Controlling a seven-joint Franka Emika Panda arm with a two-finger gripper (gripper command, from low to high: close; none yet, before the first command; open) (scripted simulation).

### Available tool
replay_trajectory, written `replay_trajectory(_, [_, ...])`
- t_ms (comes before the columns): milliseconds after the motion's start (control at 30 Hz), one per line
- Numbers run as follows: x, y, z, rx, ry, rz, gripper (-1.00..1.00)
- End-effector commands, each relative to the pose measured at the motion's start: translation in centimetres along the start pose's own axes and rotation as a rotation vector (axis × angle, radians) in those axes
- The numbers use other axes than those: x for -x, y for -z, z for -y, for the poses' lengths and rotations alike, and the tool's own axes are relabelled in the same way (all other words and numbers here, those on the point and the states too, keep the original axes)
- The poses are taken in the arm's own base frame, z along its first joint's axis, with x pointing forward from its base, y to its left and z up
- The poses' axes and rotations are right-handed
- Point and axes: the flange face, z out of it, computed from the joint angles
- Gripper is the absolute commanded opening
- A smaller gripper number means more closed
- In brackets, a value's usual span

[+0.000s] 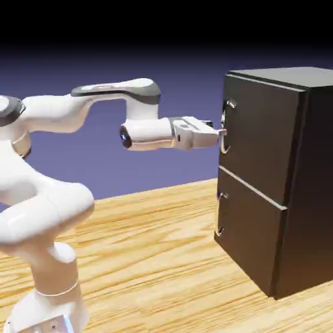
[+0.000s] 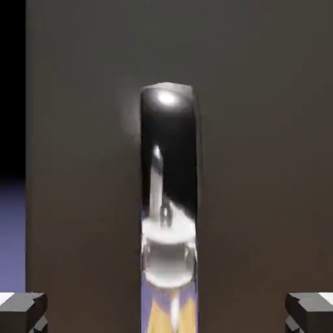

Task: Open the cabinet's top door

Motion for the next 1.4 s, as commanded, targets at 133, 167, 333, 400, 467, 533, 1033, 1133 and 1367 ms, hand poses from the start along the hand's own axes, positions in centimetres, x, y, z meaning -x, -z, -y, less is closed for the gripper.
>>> replay_trajectory(133, [-0.9, 2.0, -0.9, -0.057, 0.0, 0.057, -1.0])
replay_trajectory(167, [-1.2, 2.7, -1.2, -0.077, 0.0, 0.077, -1.0])
replay_trajectory(333, [-3.3, 6.1, -3.3, -0.184, 0.0, 0.184, -1.0])
replay_trajectory(400, [-4.2, 7.4, -4.2, -0.227, 0.0, 0.227, -1.0])
replay_trajectory(467, [-5.1, 8.5, -5.1, -0.269, 0.0, 0.269, -1.0])
replay_trajectory(533, [-6.0, 9.5, -6.0, -0.308, 0.0, 0.308, -1.0])
replay_trajectory(1033, [-13.0, 14.2, -13.0, -0.57, 0.0, 0.57, -1.0])
replay_trajectory(1133, [-14.5, 14.6, -14.5, -0.622, 0.0, 0.622, -1.0])
replay_trajectory(1367, [-18.2, 15.1, -18.2, -0.747, 0.0, 0.747, -1.0])
